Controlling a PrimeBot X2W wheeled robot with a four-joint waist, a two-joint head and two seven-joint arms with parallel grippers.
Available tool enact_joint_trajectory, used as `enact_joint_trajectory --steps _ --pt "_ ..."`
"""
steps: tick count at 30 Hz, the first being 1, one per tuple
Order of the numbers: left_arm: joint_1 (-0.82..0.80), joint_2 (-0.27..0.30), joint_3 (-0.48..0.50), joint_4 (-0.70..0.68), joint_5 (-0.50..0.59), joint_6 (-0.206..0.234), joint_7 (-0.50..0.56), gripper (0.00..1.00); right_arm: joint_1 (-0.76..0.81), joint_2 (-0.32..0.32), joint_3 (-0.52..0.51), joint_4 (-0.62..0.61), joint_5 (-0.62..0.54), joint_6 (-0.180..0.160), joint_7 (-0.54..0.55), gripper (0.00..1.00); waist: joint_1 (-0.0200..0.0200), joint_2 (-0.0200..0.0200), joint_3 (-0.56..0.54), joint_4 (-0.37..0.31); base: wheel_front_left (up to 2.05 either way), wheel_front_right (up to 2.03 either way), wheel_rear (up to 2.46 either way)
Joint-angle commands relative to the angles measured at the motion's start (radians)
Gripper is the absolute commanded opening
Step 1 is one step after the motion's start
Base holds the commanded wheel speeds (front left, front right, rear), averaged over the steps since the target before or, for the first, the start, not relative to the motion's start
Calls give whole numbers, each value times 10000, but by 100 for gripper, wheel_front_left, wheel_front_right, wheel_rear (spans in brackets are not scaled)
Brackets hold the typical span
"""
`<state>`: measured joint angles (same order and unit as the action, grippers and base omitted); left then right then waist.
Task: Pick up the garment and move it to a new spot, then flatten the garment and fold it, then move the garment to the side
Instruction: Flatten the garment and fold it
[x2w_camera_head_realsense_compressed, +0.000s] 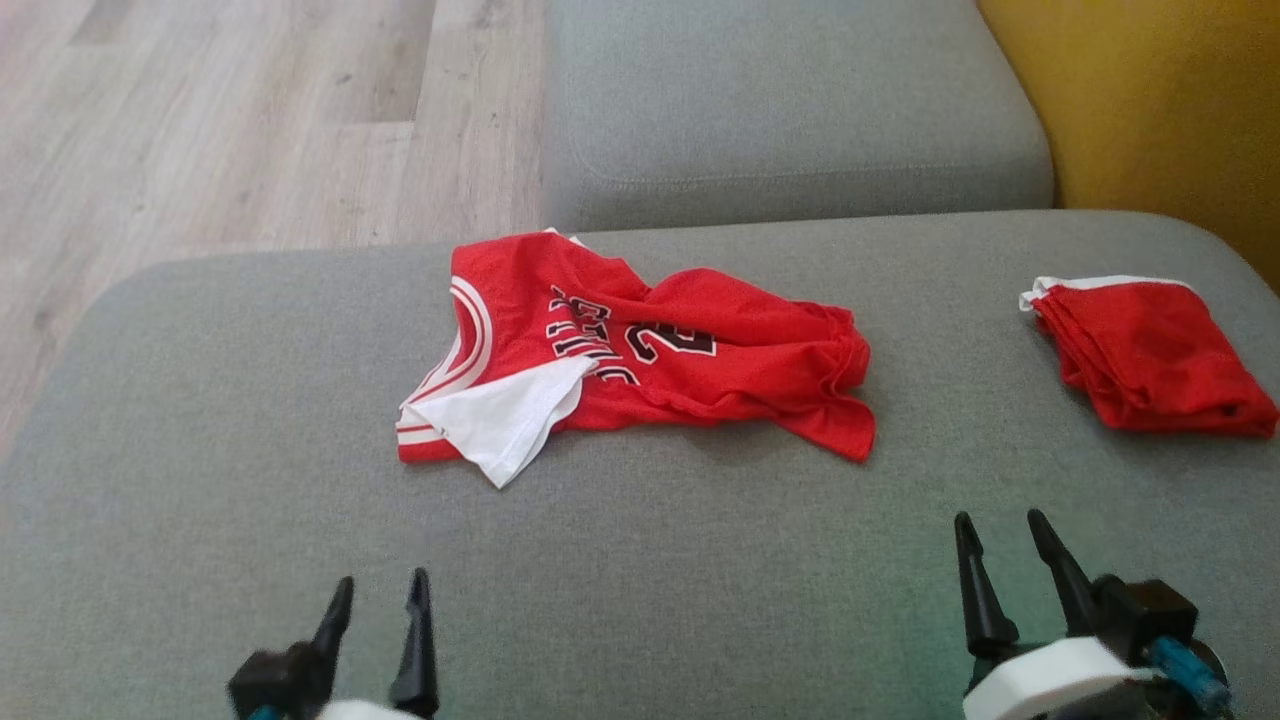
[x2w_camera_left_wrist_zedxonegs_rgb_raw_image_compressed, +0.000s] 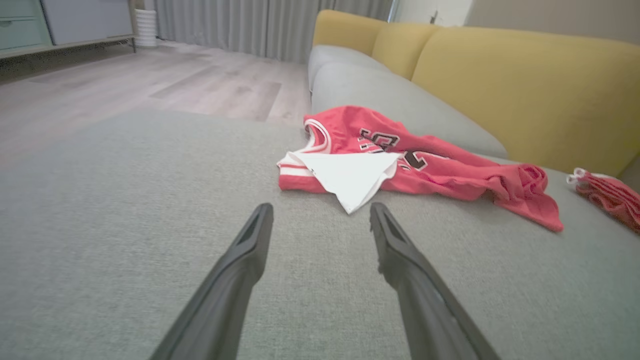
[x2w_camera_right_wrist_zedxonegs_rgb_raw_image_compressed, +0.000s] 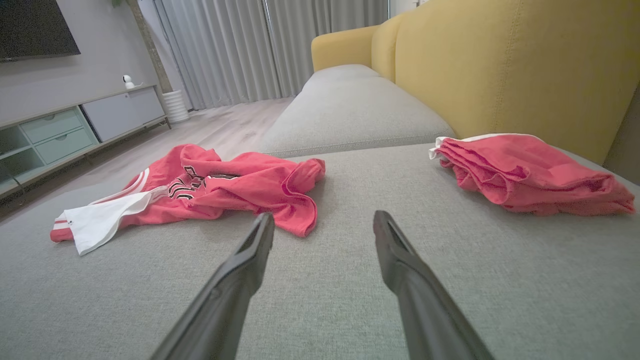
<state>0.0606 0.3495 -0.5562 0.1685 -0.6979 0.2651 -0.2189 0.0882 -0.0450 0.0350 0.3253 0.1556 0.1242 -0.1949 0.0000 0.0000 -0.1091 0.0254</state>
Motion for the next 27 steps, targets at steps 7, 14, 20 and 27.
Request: enact_joint_trajectory --steps 7,14,20,27 --pt "-2242 -746 -139 1443 -248 -435 1077 100 -917 -53 608 -608 -152 65 81 100 0 0 643 -394 0 0 0" --pt "-3678 -1651 500 3724 -1158 -811 1132 100 -1281 -53 802 -834 -249 65 245 100 0 0 1475 -1125 0 0 0" --pt "-4653 -1861 905 5184 -1530 -1192 931 100 -1560 -53 739 -930 -320 65 235 100 0 0 2005 -1504 0 0 0" --pt "-5522 -1971 962 6504 -1647 -1550 974 100 -1779 -53 823 -903 -296 65 182 100 0 0 2276 -1710 0 0 0"
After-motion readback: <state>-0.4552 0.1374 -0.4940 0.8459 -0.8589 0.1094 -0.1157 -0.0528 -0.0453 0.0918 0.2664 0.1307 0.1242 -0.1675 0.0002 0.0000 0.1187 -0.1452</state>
